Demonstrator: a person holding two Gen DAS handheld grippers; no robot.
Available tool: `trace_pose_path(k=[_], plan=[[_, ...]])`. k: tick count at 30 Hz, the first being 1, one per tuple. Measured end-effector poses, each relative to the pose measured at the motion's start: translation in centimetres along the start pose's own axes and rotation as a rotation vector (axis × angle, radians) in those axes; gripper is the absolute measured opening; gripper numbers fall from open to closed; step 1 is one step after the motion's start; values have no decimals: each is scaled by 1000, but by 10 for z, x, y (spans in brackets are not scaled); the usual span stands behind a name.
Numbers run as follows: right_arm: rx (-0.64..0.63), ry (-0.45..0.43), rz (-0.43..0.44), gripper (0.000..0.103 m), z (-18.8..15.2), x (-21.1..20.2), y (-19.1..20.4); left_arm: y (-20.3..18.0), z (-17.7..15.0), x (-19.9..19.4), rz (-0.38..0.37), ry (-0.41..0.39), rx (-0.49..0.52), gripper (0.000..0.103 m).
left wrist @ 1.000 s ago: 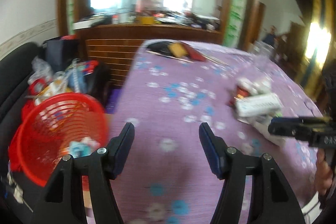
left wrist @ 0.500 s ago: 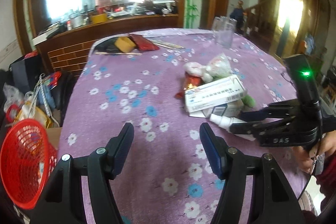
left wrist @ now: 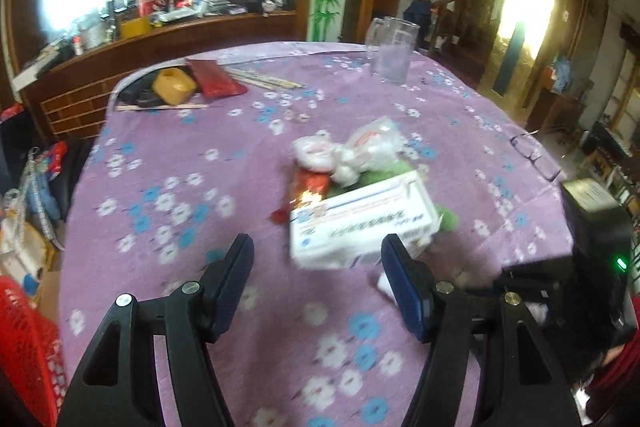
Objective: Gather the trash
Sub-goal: 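Grasp the white spray bottle with the right tool while the left tool grasps a tall white box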
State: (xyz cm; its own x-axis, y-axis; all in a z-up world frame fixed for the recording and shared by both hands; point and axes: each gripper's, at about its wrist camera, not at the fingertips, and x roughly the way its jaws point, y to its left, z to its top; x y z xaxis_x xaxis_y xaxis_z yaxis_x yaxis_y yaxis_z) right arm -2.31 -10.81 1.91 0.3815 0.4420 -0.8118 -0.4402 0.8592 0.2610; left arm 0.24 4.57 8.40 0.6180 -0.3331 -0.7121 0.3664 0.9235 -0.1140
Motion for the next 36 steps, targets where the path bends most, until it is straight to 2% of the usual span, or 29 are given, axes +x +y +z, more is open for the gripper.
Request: trace_pose_path(k=[7,10,12,15,17,21,23,25,27,29,34,36], plan=[[114,-97,70,33,-28,-42,-23,2,29,58,-157,86,-32,65],[137,-118,77,33,-35,-54,-29,8,32,79,-276,154,-62,65],[151,-129,79,33,-39,-59,-32,9,31,78,-322,163,-74,66],[177,-145,89,33,-41,-66,-40,2,20,70,-377,204,-30,66],[196,-155,98,33,-43,-70,-44,-9,7,61,-371,218,31,71],[226,-184,110,33,-44,-77,-57,-39,-27,37,-377,231,172,71],[246,-201,108,33,-46,-81,-63,-48,-35,28,-327,211,217,72],[262,-212,108,33,-46,-85,-68,-53,-36,18,-287,168,248,72],[275,-223,103,33,-48,-89,-73,-54,-27,9,-186,95,281,74],[285,-234,99,33,-50,-93,-77,-51,-20,11,-140,67,278,78],[306,-257,101,33,-54,-101,-84,-68,-17,26,-92,68,373,79],[311,-255,106,33,-56,-100,-85,-66,-13,36,-89,82,363,79]])
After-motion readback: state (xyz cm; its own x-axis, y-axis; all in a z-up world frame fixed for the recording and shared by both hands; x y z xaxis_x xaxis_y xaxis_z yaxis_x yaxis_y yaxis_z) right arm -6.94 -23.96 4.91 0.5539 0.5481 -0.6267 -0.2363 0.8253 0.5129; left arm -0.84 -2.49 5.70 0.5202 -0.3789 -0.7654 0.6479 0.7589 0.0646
